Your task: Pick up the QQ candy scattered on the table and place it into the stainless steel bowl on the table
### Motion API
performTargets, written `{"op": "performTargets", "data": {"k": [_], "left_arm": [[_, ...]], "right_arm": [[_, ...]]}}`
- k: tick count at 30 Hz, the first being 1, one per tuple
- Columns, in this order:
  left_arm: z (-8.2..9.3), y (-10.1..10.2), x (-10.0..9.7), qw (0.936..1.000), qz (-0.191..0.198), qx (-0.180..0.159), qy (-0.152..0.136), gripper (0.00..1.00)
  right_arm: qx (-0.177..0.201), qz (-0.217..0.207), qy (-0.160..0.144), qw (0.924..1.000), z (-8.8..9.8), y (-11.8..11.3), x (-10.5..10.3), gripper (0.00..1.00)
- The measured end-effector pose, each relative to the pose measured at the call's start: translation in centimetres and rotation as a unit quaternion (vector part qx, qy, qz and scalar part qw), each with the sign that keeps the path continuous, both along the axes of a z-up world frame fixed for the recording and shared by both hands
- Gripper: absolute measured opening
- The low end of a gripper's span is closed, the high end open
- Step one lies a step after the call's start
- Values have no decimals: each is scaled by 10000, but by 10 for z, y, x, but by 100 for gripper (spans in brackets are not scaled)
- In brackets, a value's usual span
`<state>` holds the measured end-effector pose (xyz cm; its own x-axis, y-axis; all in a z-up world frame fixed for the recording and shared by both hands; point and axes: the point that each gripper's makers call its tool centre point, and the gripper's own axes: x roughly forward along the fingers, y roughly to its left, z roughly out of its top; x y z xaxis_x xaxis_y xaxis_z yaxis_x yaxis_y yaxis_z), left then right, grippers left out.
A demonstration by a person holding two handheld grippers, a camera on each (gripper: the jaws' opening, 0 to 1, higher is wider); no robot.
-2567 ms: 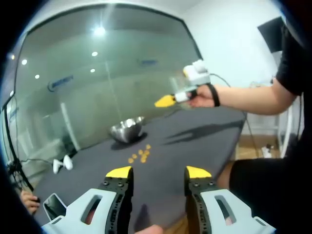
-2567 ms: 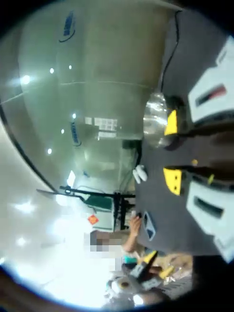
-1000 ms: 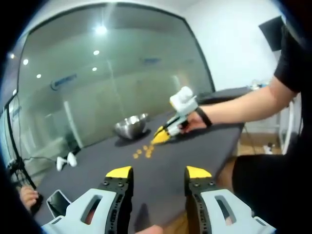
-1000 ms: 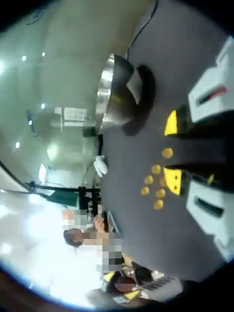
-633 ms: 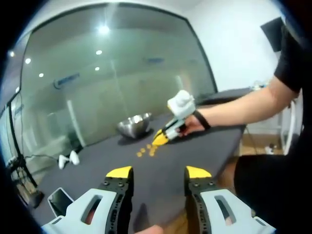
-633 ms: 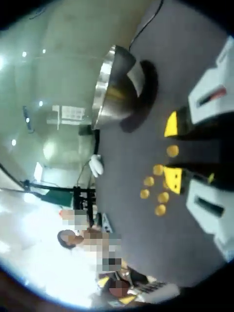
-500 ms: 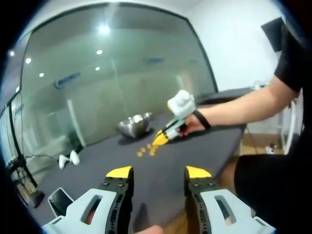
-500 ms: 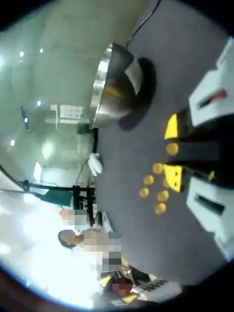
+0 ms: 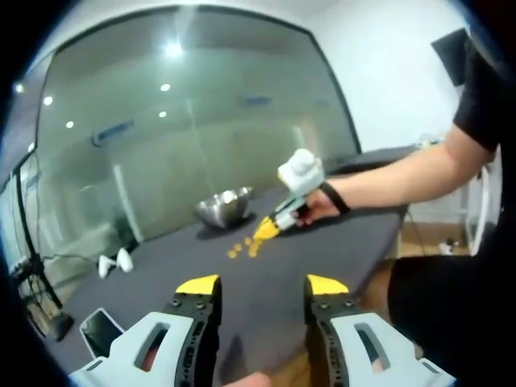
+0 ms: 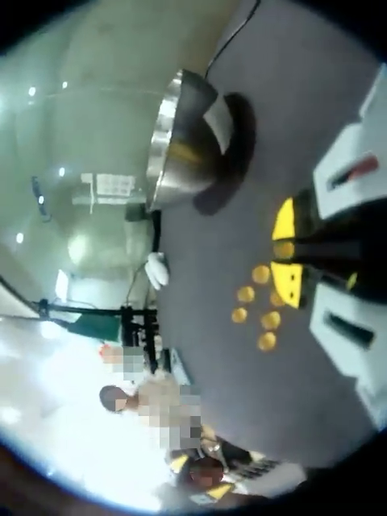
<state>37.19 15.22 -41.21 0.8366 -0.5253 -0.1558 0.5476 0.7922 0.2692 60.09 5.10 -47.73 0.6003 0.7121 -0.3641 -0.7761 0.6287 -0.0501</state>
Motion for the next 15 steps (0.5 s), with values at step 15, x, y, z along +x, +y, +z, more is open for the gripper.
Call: {"op": "performTargets", "data": {"k": [15], "left_arm": [[1, -5, -10, 10000, -91, -11, -2, 42]], "right_arm": [[379, -719, -1097, 9906, 120, -13, 66, 9]]}}
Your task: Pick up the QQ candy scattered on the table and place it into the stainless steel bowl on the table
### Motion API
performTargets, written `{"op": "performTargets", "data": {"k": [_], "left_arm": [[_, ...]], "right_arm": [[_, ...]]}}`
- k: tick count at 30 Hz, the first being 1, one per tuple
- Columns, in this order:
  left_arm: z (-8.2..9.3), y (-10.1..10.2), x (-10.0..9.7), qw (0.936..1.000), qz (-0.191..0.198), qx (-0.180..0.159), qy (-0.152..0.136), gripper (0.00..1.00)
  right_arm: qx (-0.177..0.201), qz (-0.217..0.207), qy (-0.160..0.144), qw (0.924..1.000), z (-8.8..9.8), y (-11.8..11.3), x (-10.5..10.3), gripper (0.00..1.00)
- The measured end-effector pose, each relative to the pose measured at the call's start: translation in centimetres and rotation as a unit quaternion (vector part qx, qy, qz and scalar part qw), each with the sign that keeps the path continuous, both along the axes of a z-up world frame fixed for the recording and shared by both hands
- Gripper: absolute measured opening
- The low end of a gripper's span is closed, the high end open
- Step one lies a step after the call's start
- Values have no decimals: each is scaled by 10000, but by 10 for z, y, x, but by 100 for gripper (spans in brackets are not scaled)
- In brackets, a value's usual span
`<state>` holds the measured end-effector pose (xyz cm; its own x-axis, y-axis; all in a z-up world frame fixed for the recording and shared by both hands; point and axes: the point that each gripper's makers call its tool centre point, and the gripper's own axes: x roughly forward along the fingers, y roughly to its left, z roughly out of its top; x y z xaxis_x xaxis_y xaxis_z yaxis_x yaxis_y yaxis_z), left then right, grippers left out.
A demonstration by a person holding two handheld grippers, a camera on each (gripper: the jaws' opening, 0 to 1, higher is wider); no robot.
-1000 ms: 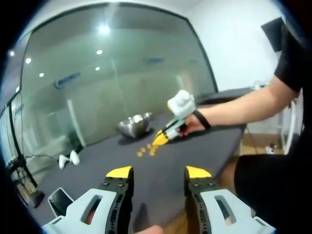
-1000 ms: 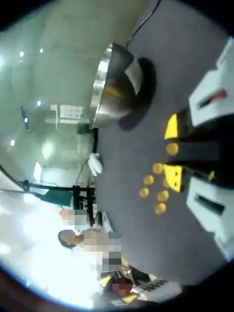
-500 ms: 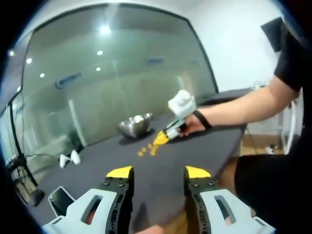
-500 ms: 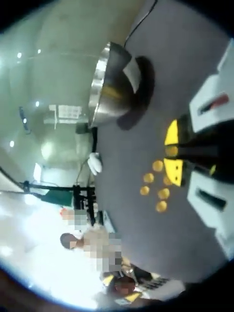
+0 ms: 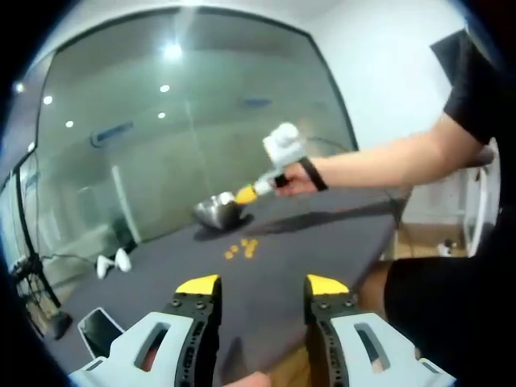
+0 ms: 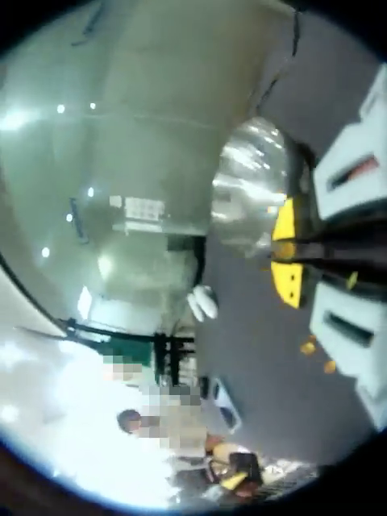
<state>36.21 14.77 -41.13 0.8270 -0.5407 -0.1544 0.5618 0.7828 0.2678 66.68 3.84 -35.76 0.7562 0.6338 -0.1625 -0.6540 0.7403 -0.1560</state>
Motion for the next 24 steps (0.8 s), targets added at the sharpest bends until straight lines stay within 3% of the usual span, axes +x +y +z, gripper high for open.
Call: {"op": "performTargets", "data": {"k": [5, 9, 11, 12, 21, 24], "left_arm": [[0, -1, -4, 10000, -34, 45, 16, 42], [-1, -1, -3, 10000, -15, 51, 44, 42], [0, -3, -4, 10000, -42, 31, 40, 42], [0, -3, -4, 10000, -49, 39, 44, 42], [-6, 6, -1, 9999, -8, 30, 121, 42], [-6, 10, -1, 9999, 2, 66, 146, 42]], "right_arm": [[133, -134, -325, 9993, 37, 10, 11, 9], [-119, -225, -308, 9992, 31, 12, 35, 9], [-72, -189, -660, 9976, 43, 16, 42, 9], [-10, -171, -699, 9974, 46, 16, 48, 9], [165, -543, -346, 9978, 37, 6, 75, 9], [102, -660, -116, 9977, 24, 1, 87, 13]]}}
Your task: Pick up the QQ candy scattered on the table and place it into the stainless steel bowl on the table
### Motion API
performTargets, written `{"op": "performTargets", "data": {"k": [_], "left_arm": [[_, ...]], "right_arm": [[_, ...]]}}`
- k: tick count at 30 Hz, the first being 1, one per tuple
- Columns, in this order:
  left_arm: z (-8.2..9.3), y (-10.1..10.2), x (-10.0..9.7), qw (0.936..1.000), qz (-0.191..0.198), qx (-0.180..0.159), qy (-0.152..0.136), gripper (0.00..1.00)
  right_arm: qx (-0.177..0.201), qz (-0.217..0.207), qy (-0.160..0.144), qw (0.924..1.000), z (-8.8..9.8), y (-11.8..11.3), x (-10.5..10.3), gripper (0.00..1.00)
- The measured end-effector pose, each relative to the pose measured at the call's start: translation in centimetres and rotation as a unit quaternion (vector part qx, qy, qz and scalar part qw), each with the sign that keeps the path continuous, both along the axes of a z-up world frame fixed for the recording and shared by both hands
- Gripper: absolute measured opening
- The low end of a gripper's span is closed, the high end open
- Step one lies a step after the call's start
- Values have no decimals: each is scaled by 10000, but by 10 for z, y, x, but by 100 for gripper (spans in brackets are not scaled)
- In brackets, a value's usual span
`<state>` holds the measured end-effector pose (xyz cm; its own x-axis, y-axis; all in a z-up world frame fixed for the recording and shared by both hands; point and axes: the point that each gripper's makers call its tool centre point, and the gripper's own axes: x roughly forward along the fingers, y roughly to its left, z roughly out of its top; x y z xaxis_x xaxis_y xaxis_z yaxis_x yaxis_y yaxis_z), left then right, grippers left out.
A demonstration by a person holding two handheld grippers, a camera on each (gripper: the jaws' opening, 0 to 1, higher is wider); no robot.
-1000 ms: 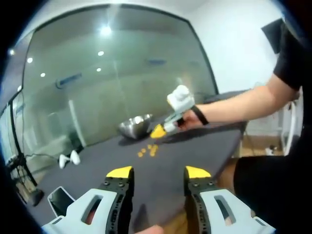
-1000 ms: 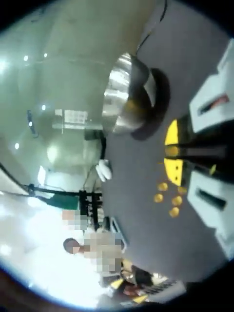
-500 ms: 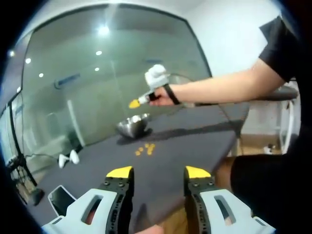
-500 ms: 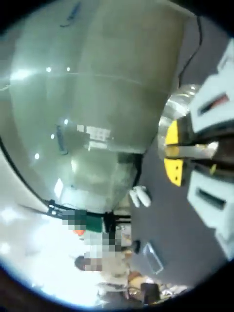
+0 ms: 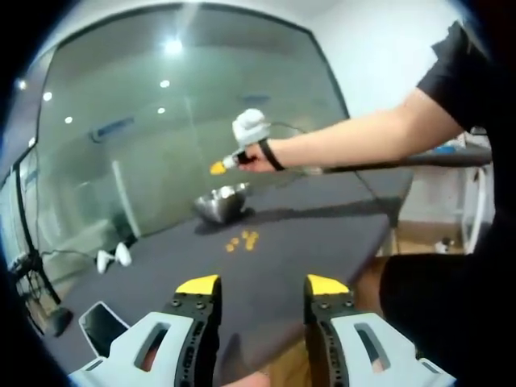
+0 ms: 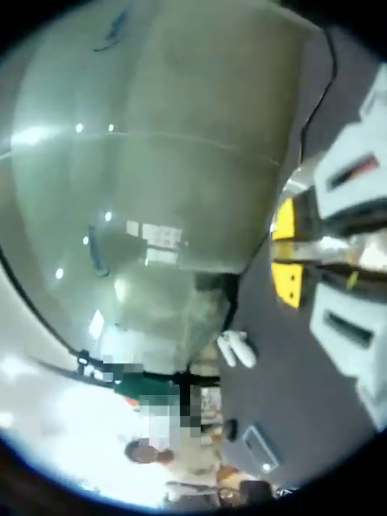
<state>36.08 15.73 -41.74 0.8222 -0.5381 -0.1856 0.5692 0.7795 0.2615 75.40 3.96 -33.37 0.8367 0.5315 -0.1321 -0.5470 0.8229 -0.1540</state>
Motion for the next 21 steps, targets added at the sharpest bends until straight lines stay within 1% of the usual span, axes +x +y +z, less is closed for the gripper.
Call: {"op": "performTargets", "data": {"k": [1, 2, 3, 5, 8, 11, 13, 14, 17, 18, 20, 21], "left_arm": [[1, 1, 1, 10000, 7, -15, -8, 42], [2, 2, 2, 10000, 20, -28, -17, 42], [2, 2, 2, 10000, 34, -38, -23, 42], [3, 2, 3, 10000, 51, -48, -27, 42], [2, -2, 1, 10000, 17, -39, -11, 42], [1, -6, 0, 10000, -19, 6, 1, 42], [0, -7, 0, 10000, -11, 4, -1, 42], [0, -7, 0, 10000, 9, -3, 4, 42], [2, -7, 0, 10000, 23, -10, -14, 42], [2, -8, 0, 10000, 20, -18, -18, 42], [2, -7, 0, 10000, 32, 2, -28, 42], [1, -6, 1, 10000, 47, 25, -34, 42]], "right_arm": [[-22, -18, 70, 10000, -4, -1, 1, 20], [9, -23, 139, 9999, -4, -4, 11, 24], [120, 21, 217, 9997, -5, -1, 9, 24], [144, 61, 250, 9996, -5, 2, 3, 18], [115, 78, 182, 9997, -1, -1, -4, 19], [239, 103, 159, 9995, 7, -6, -13, 19], [286, 139, 122, 9994, 13, -7, -15, 19], [282, 163, 109, 9994, 14, -6, -27, 19], [269, 174, 81, 9995, 16, -9, -34, 19], [268, 193, 110, 9994, 17, -9, -32, 19], [227, 201, 160, 9994, 14, -12, -37, 19], [264, 183, 170, 9993, 13, -14, -41, 19]]}}
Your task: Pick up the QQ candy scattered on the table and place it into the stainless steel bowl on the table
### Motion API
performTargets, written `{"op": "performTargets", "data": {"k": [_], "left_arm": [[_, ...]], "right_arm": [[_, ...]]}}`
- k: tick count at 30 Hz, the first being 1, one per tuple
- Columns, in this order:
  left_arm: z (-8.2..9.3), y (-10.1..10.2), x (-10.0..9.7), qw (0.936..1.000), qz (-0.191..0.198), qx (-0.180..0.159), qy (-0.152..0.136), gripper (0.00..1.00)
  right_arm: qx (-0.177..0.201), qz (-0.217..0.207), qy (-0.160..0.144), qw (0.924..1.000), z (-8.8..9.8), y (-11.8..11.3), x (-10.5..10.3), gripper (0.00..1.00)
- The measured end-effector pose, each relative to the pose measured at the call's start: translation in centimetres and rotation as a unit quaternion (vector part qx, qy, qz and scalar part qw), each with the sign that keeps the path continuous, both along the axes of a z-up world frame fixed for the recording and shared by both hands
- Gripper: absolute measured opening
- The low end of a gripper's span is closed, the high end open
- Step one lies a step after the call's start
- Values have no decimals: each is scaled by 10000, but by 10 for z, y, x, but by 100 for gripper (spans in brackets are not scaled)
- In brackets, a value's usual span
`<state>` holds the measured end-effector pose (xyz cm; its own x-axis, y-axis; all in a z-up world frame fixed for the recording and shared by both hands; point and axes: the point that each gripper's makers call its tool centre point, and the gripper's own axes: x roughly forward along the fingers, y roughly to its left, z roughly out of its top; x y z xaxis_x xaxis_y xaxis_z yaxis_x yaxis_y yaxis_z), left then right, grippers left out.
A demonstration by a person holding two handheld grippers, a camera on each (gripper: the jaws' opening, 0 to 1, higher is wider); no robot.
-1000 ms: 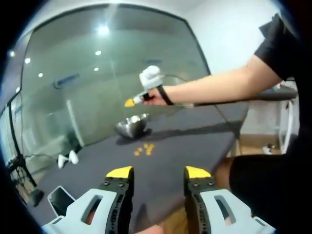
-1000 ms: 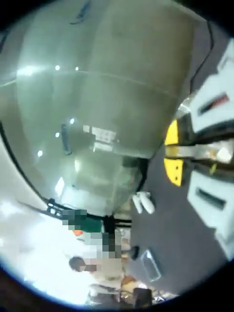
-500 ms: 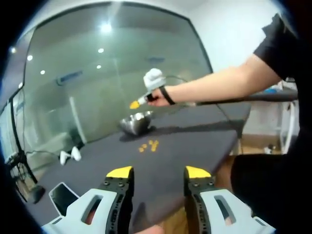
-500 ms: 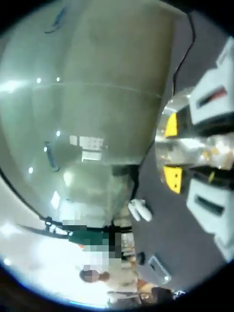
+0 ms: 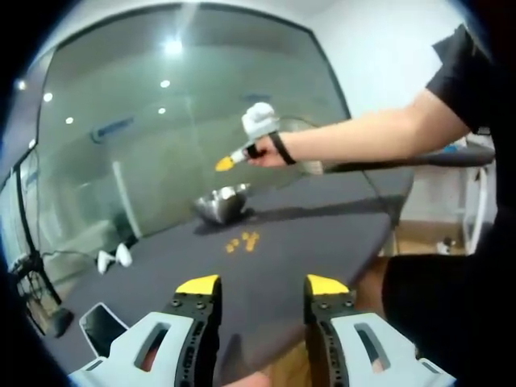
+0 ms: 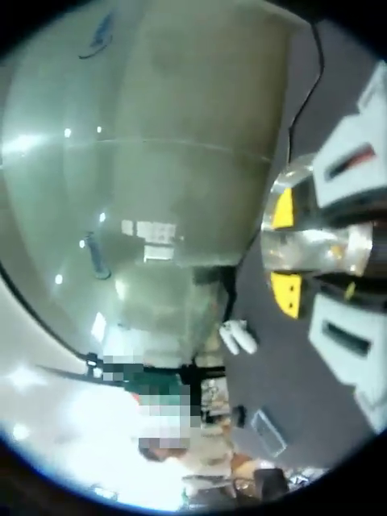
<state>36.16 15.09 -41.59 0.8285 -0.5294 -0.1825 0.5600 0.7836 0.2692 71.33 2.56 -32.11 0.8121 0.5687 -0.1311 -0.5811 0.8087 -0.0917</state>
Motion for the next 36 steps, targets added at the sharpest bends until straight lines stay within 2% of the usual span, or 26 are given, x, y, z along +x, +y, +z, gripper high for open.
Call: {"op": "performTargets", "data": {"k": [1, 2, 5, 7, 9, 13, 16, 18, 23, 27, 30, 31, 36], "left_arm": [[-3, 3, 2, 9999, 62, 129, -26, 42], [-5, 6, 3, 9998, 120, 176, 6, 42], [-3, 11, 3, 9999, 132, 25, 27, 42], [-1, 12, 3, 9999, 139, 0, 7, 42], [-1, 15, 4, 9999, 153, -5, -5, 42], [-3, 16, 5, 9999, 129, -32, -6, 42], [-5, 14, 5, 9999, 97, -28, 5, 42], [-7, 12, 5, 10000, 75, -28, 11, 42], [-10, 3, 6, 10000, 4, 6, 19, 42], [-8, -5, 1, 10000, -35, 45, -15, 42], [-9, -3, 2, 10000, -26, 49, -12, 42], [-10, -3, 1, 10000, -22, 51, -7, 42], [-8, -3, -1, 10000, -42, -4, -15, 42]], "right_arm": [[303, -42, 15, 9995, 1, -1, -3, 19], [414, 49, 114, 9991, -3, 0, -10, 19], [355, 149, 161, 9991, -19, -4, -43, 19], [704, 279, 499, 9959, -26, -5, -67, 18], [486, 523, 202, 9972, -26, -5, -98, 17], [354, 712, 46, 9968, -34, -15, -135, 18], [231, 952, 210, 9950, -47, -22, -163, 18], [185, 974, 205, 9949, -53, -30, -180, 18], [104, 1036, 207, 9944, -63, -39, -202, 19], [-45, 998, 159, 9949, -75, -44, -211, 19], [-119, 1024, 219, 9944, -88, -47, -219, 19], [-100, 1040, 251, 9942, -91, -50, -211, 19], [-117, 1041, 318, 9940, -96, -54, -216, 19]]}}
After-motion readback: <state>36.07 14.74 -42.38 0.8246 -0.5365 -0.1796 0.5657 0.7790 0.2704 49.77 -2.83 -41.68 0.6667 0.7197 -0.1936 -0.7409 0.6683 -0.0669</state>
